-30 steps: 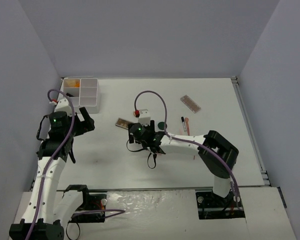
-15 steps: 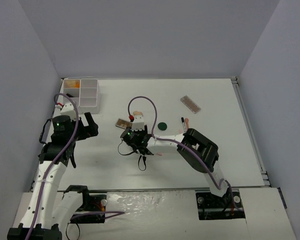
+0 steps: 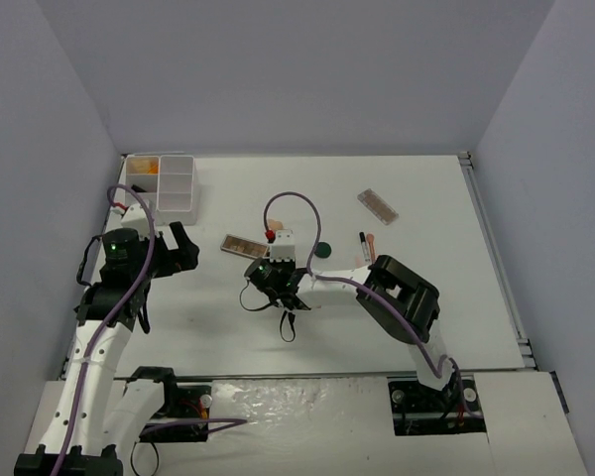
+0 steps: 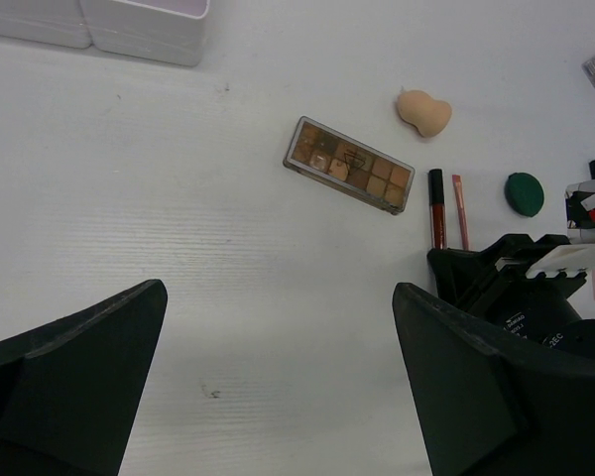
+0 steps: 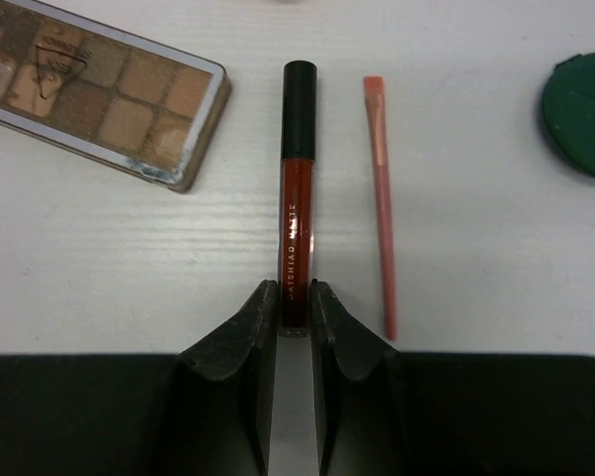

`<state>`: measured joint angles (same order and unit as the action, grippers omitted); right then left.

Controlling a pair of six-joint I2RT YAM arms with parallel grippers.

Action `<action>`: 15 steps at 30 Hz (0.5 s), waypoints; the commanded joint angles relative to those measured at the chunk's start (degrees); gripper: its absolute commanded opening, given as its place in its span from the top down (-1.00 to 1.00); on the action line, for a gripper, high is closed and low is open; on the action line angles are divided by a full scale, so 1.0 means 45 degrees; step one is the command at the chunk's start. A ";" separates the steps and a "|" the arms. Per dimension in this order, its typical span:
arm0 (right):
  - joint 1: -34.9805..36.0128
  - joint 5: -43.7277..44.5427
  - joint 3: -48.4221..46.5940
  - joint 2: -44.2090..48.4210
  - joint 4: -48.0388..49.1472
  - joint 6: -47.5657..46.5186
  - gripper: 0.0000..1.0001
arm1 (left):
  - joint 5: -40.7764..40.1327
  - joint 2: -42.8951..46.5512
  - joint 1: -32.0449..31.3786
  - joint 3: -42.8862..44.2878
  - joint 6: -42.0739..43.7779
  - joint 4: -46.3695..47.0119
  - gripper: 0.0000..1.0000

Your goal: Organize the makeup

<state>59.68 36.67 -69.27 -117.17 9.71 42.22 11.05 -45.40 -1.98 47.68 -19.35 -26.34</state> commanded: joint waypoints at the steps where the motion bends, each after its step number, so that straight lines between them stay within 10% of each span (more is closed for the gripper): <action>1: 0.0134 0.1019 0.0802 0.2168 -0.0399 0.0428 1.00 | 0.0969 0.0180 -0.0267 0.0766 -0.0660 0.0829 -0.94; 8: 0.0909 0.1497 0.2209 0.5194 0.0187 -0.0653 1.00 | 0.2641 0.0416 -0.0904 0.1099 -0.2767 0.1147 -0.94; 15: 0.1894 -0.0933 0.5668 0.9357 0.5525 -0.3658 1.00 | 0.2569 0.0321 -0.3041 0.1222 -0.4791 0.2652 -0.94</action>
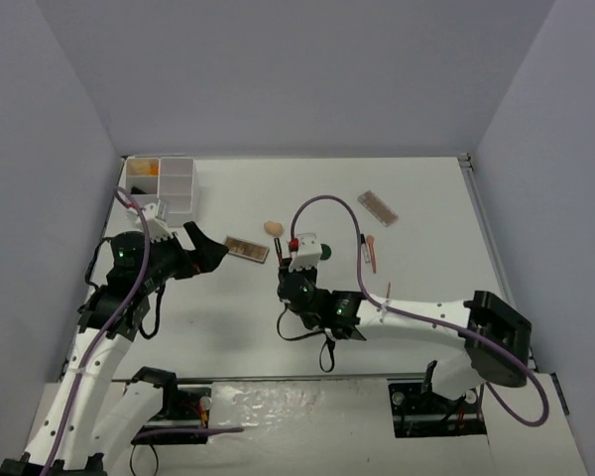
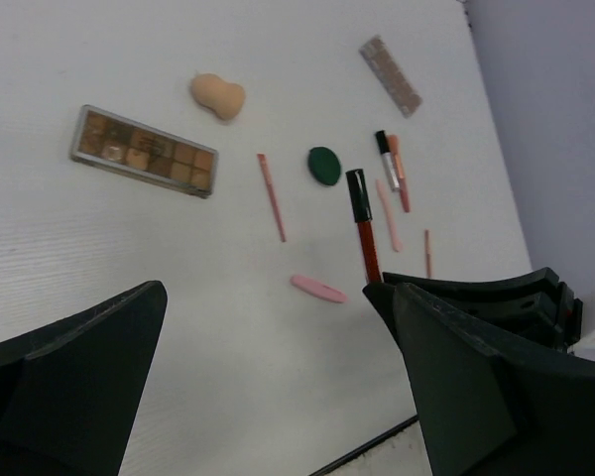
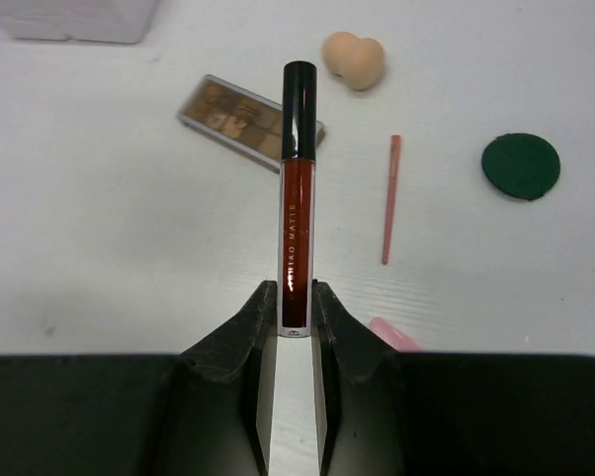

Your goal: Organize the makeup

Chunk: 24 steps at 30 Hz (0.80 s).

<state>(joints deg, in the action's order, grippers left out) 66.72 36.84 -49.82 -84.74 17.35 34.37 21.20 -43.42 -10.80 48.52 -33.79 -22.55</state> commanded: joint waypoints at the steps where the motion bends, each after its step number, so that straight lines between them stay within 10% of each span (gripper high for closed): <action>1: 0.0402 -0.1266 0.1686 0.2494 0.4289 -0.2257 1.00 | 0.0220 -0.0226 -0.1364 0.1107 -0.1699 0.1952 -0.94; 11: 0.0664 -0.3629 0.3527 0.4288 0.7233 -0.4355 1.00 | -0.0995 -0.1687 -0.4002 0.1571 -0.2530 0.3434 -0.92; 24: 0.0682 -0.3565 0.4167 0.5042 0.8011 -0.4786 1.00 | -0.2157 -0.2982 -0.5997 0.1833 -0.2770 0.3641 -0.12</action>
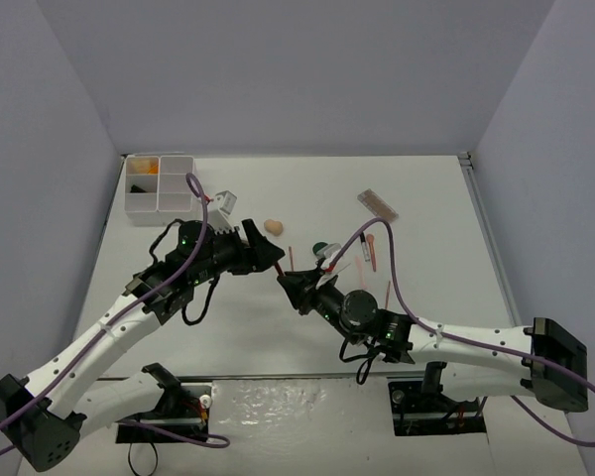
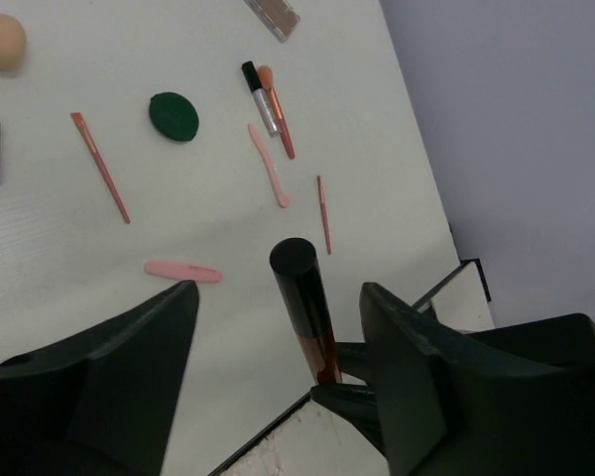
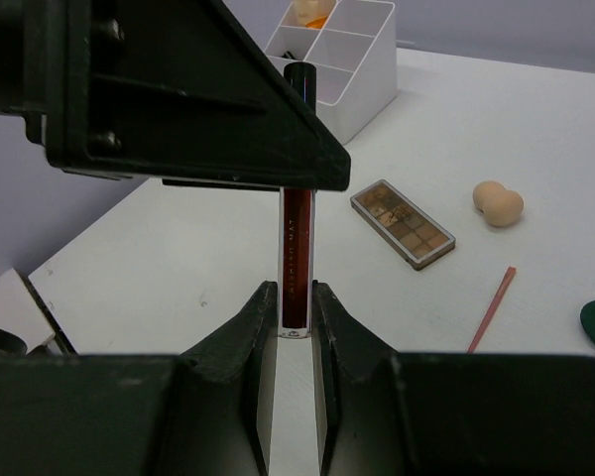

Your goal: Organize the makeup

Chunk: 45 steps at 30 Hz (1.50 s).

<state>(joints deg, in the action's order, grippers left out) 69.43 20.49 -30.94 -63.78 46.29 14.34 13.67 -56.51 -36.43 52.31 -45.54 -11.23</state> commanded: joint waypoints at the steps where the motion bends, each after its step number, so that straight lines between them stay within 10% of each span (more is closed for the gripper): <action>1: 0.0079 0.0099 0.0002 0.0372 0.1612 -0.0337 1.00 | -0.0499 -0.0175 -0.0424 0.1040 -0.0188 0.1199 0.02; 8: 0.0063 0.0322 0.0130 0.0231 0.1696 -0.0351 0.88 | -0.0551 -0.0469 -0.0694 0.1091 -0.0460 0.1708 0.99; 13: 0.0030 0.1029 0.0117 0.0199 0.1229 -0.0354 -0.27 | -0.1346 -0.0450 -0.0694 0.1043 -0.0214 0.1647 1.00; 18: -0.0158 0.2010 -0.0090 0.0225 -0.0138 -0.0175 -0.68 | -0.2789 -0.0721 -0.0573 0.1228 0.0703 0.0969 1.00; 34: -0.2790 0.3116 0.0373 0.1766 -0.4841 0.0862 -1.00 | -0.4211 -0.4456 0.8724 0.3086 0.3342 0.4332 1.00; 45: -0.2909 0.2850 0.0409 0.2317 -0.6086 0.0525 -1.00 | -0.4656 -0.9976 1.0634 0.6322 0.3555 0.7064 1.00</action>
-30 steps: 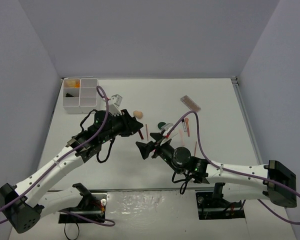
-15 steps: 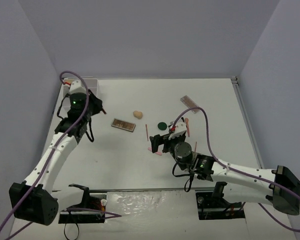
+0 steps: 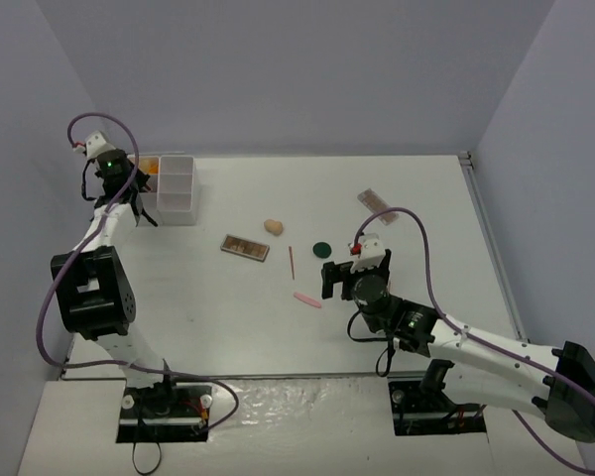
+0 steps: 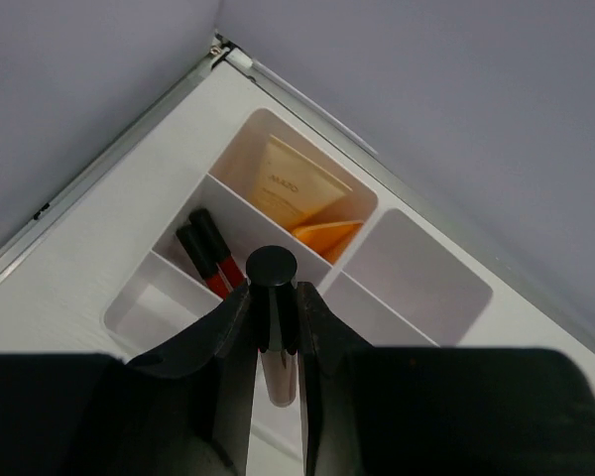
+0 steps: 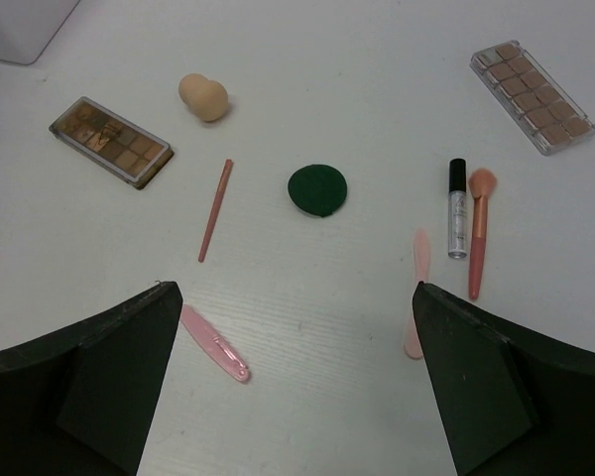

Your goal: Organize the makeup

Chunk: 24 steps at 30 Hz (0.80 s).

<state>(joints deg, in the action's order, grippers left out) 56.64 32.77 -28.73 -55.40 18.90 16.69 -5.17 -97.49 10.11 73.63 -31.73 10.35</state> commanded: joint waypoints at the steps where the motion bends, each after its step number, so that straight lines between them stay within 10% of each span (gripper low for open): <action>1: -0.0081 0.0054 -0.0067 0.0468 0.0001 0.0003 -1.00 | -0.0564 -0.1162 0.0306 0.1771 0.0513 0.2468 0.99; 10: -0.0278 0.0095 -0.0344 -0.0526 0.0000 0.0066 -1.00 | -0.1015 -0.3212 0.0351 0.2691 0.0390 0.3233 0.90; 18: -0.0319 -0.0054 -0.0471 -0.0516 0.0000 0.0271 -1.00 | -0.1041 -0.2696 0.0351 0.2081 0.0337 0.3250 -0.16; 24: -0.0717 0.0137 -0.0628 -0.0307 -0.0653 0.0640 -0.99 | -0.1106 -0.0845 0.0346 0.1549 0.0304 0.2442 -0.42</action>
<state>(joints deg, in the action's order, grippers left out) 55.31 32.10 -28.61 -58.51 16.17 17.49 -9.16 -112.43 11.42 80.64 -30.17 19.82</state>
